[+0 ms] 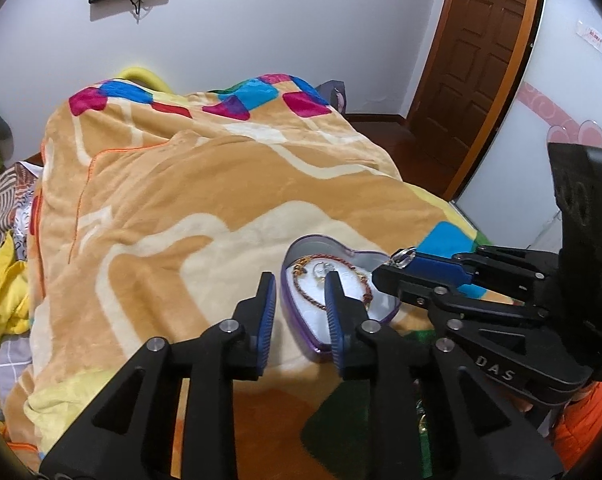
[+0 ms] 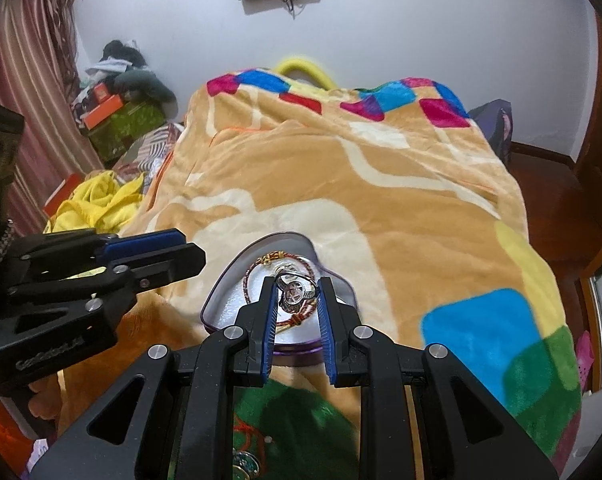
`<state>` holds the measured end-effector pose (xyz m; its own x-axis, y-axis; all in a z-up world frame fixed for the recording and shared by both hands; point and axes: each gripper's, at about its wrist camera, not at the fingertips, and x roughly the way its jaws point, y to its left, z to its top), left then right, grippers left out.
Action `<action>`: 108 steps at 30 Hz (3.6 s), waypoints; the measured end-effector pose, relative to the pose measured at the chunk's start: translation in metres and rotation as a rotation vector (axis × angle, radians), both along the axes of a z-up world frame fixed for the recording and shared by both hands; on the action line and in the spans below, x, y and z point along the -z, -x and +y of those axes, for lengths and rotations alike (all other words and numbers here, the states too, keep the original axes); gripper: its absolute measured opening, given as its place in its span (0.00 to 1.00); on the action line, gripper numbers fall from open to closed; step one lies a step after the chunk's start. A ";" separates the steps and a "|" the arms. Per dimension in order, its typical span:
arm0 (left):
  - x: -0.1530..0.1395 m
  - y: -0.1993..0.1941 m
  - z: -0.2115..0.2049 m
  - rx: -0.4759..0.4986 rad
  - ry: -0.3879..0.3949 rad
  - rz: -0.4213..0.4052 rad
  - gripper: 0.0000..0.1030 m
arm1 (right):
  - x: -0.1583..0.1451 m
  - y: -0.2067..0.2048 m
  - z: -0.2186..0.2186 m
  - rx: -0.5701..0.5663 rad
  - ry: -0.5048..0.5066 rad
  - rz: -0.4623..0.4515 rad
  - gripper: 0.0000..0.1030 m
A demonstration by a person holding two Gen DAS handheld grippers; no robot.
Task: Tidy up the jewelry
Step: 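Open the right tool inside the tin while the left tool releases the bracelet into it, then move both tools back from the tin to the remaining jewelry, then grasp a gold earring with the right tool while the left tool grasps a small silver ring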
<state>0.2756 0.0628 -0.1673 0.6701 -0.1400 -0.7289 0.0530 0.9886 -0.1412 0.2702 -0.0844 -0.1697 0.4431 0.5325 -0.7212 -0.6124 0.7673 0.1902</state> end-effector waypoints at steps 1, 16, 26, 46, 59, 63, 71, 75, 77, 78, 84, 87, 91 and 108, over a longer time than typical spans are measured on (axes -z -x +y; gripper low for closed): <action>0.001 0.000 0.001 -0.002 0.001 0.001 0.26 | 0.001 0.000 0.001 -0.003 0.005 0.002 0.17; -0.007 0.016 0.004 -0.005 0.004 -0.002 0.28 | -0.008 0.011 0.006 -0.015 0.045 -0.006 0.19; -0.021 0.041 -0.004 0.003 0.004 -0.017 0.28 | -0.034 0.037 -0.010 0.013 0.040 -0.063 0.19; -0.008 0.095 -0.025 0.043 -0.016 0.041 0.30 | -0.023 0.084 -0.040 0.064 0.056 -0.021 0.20; 0.017 0.114 -0.023 0.046 -0.005 0.101 0.30 | 0.026 0.098 -0.024 0.013 0.120 0.095 0.20; 0.022 0.114 -0.021 0.044 0.002 0.114 0.30 | 0.031 0.095 -0.021 0.011 0.119 0.117 0.20; 0.029 0.112 -0.025 0.053 0.008 0.119 0.30 | 0.038 0.094 -0.020 0.019 0.110 0.090 0.20; 0.030 0.110 -0.032 0.077 0.020 0.118 0.30 | 0.038 0.095 -0.022 0.008 0.099 0.077 0.18; 0.032 0.108 -0.035 0.090 0.027 0.120 0.30 | 0.036 0.097 -0.023 0.001 0.107 0.062 0.14; 0.033 0.107 -0.037 0.096 0.029 0.122 0.30 | 0.036 0.097 -0.024 -0.001 0.107 0.059 0.12; 0.044 0.101 -0.049 0.127 0.040 0.149 0.30 | 0.036 0.096 -0.032 0.001 0.091 0.052 0.08; 0.051 0.097 -0.053 0.135 0.046 0.168 0.27 | 0.035 0.095 -0.035 0.007 0.085 0.045 0.08; 0.055 0.091 -0.056 0.135 0.048 0.175 0.24 | 0.032 0.095 -0.041 0.024 0.080 0.034 0.08; 0.047 0.088 -0.057 0.115 0.031 0.133 0.09 | 0.016 0.091 -0.055 0.057 0.033 0.010 0.08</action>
<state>0.1876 0.0054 -0.2147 0.5460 -0.2345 -0.8043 0.1447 0.9720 -0.1852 0.1793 -0.1397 -0.1858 0.4648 0.4828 -0.7423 -0.5657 0.8068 0.1705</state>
